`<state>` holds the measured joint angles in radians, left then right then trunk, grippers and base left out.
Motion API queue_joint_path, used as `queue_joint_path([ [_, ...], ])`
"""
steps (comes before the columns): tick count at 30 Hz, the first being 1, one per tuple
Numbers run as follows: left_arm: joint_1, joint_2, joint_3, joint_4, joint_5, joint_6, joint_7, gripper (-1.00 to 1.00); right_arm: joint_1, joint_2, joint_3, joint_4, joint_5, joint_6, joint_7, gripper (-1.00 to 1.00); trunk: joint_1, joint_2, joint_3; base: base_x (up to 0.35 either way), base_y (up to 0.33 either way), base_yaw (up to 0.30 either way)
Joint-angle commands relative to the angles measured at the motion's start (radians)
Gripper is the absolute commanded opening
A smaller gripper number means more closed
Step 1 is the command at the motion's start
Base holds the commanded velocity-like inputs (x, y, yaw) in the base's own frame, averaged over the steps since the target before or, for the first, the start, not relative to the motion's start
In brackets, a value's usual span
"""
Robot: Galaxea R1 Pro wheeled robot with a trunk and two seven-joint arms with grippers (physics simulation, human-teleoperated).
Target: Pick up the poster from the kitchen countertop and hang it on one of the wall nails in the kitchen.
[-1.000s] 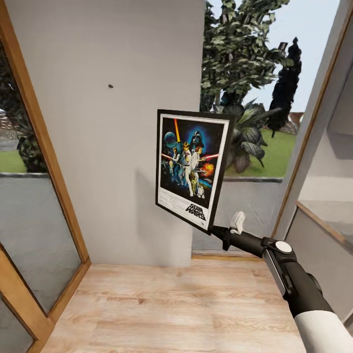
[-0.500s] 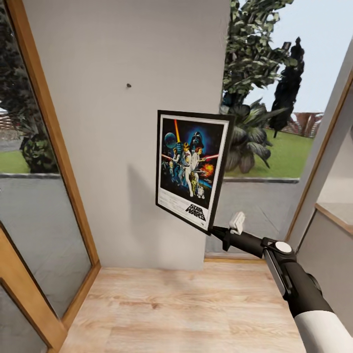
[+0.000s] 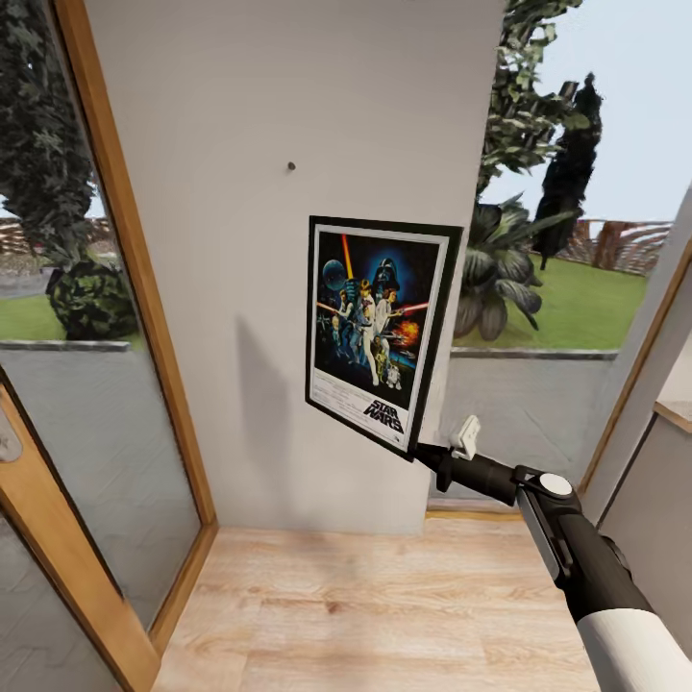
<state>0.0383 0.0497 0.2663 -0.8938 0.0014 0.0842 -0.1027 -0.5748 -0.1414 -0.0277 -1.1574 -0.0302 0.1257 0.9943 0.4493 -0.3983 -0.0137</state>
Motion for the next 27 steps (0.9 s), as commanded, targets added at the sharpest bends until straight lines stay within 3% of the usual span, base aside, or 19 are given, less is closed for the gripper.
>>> queue_joint_path([
  [1, 0.0, 0.0, 0.002, -0.002, 0.0, 0.006, -0.006, 1.0, -0.001, 0.0, -0.001, -0.001, -0.005, 0.012, 0.006, -1.0, 0.001, -0.002, -0.001, 0.073, 0.346, -0.018],
  [5, 0.0, 0.005, 0.002, -0.003, 0.0, 0.006, -0.006, 1.0, -0.001, 0.0, -0.001, -0.001, -0.005, 0.012, 0.006, -1.0, 0.001, -0.002, 0.002, 0.029, 0.177, -0.156],
  [18, 0.0, 0.006, -0.002, -0.002, -0.001, 0.006, -0.006, 1.0, -0.001, 0.0, -0.001, -0.001, -0.005, 0.013, 0.008, -1.0, 0.001, -0.002, 0.004, 0.001, 0.005, -0.029],
  [27, 0.0, 0.006, -0.002, -0.002, -0.001, 0.005, -0.006, 1.0, -0.001, 0.0, 0.004, -0.001, -0.004, 0.014, 0.007, -1.0, 0.001, -0.002, 0.006, 0.0, 0.0, -0.126],
])
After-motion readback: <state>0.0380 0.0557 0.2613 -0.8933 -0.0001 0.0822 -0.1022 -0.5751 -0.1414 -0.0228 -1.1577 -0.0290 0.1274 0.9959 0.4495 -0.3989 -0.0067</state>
